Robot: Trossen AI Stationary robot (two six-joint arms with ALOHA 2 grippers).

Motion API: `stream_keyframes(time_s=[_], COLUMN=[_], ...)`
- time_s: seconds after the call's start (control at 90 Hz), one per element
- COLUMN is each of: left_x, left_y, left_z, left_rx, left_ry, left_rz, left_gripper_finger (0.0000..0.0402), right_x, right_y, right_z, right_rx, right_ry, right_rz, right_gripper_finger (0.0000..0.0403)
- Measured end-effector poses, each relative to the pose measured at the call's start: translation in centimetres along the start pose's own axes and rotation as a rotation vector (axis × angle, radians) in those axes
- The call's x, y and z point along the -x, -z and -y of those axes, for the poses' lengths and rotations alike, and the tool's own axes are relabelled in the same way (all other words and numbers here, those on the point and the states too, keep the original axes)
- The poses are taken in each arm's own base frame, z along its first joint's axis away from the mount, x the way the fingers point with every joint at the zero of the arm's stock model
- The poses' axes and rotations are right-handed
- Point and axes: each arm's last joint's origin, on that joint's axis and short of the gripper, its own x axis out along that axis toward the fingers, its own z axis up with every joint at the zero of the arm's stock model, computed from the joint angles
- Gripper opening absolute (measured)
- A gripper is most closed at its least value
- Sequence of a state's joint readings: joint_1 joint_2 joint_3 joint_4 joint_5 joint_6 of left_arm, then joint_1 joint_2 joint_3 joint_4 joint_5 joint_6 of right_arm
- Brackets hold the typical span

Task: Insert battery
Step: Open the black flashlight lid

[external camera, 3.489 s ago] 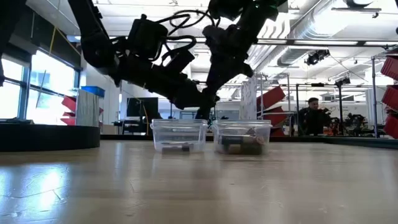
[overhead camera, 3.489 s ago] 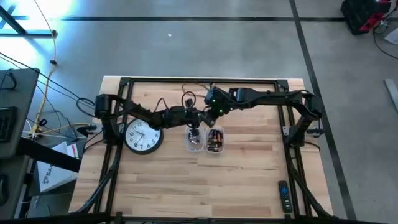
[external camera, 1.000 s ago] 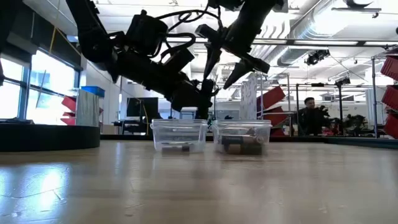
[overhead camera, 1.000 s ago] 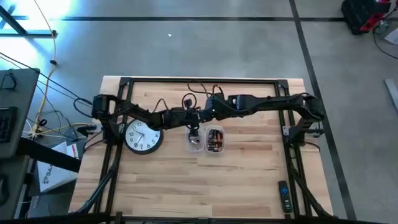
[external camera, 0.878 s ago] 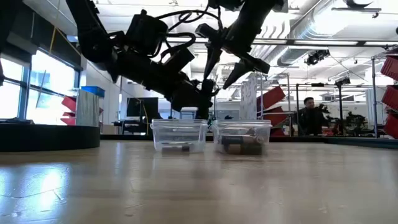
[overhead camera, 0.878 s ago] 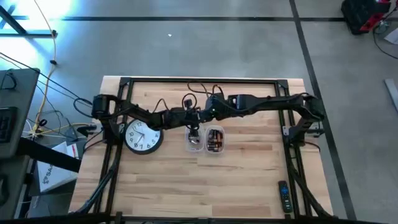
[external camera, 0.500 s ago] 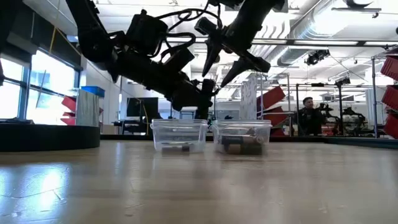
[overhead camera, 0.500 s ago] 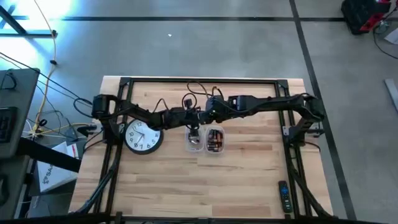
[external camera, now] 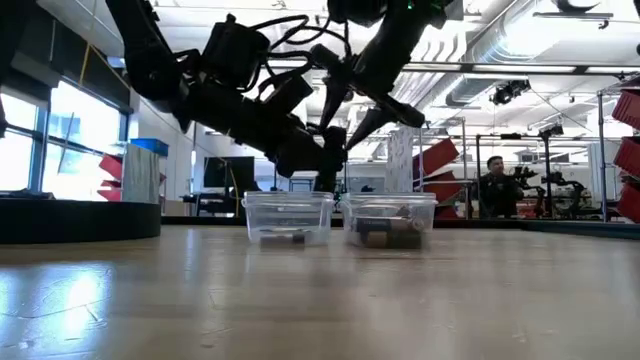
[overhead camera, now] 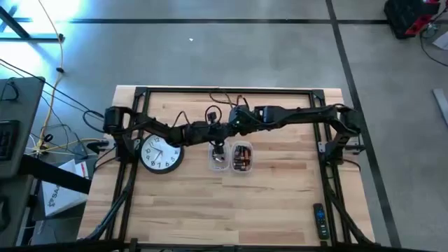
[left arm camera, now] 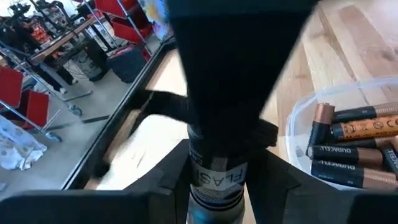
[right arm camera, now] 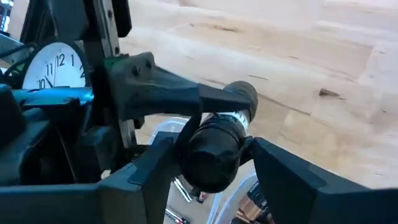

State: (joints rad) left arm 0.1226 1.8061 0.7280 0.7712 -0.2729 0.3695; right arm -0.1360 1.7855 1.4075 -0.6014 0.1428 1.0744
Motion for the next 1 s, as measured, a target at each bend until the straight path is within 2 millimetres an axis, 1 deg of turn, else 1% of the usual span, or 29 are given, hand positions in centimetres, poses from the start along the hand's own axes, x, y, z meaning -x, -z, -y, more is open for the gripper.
stream_keyframes(time_s=[0.3,0.422,0.511,0.633,0.822,1.0], left_x=[0.0,-0.01,-0.01,0.05,0.35,0.7], left_y=[0.09,0.14,0.2,0.23,0.04,-0.22], left_z=[-0.01,-0.03,0.02,0.1,-0.02,-0.15], left_rx=[-0.003,-0.004,-0.009,-0.025,-0.035,-0.039], left_ry=[-0.007,-0.009,0.001,0.027,0.049,0.075], left_rz=[-0.011,-0.016,-0.022,-0.032,-0.05,-0.058], left_gripper_finger=[0.0097,0.0097,0.0097,0.0097,0.0097,0.0097], right_x=[-0.02,-0.02,-0.04,-0.05,-0.07,0.0], right_y=[-0.02,-0.04,0.0,0.07,0.13,0.5], right_z=[-0.01,0.02,0.04,0.1,0.09,-0.17], right_rx=[0.011,0.067,0.147,0.294,0.597,0.959], right_ry=[-0.003,-0.004,-0.008,-0.006,-0.012,-0.025], right_rz=[-0.002,-0.006,-0.019,-0.029,-0.033,-0.029], right_gripper_finger=[0.0098,0.0087,0.0087,0.0087,0.0087,0.0086])
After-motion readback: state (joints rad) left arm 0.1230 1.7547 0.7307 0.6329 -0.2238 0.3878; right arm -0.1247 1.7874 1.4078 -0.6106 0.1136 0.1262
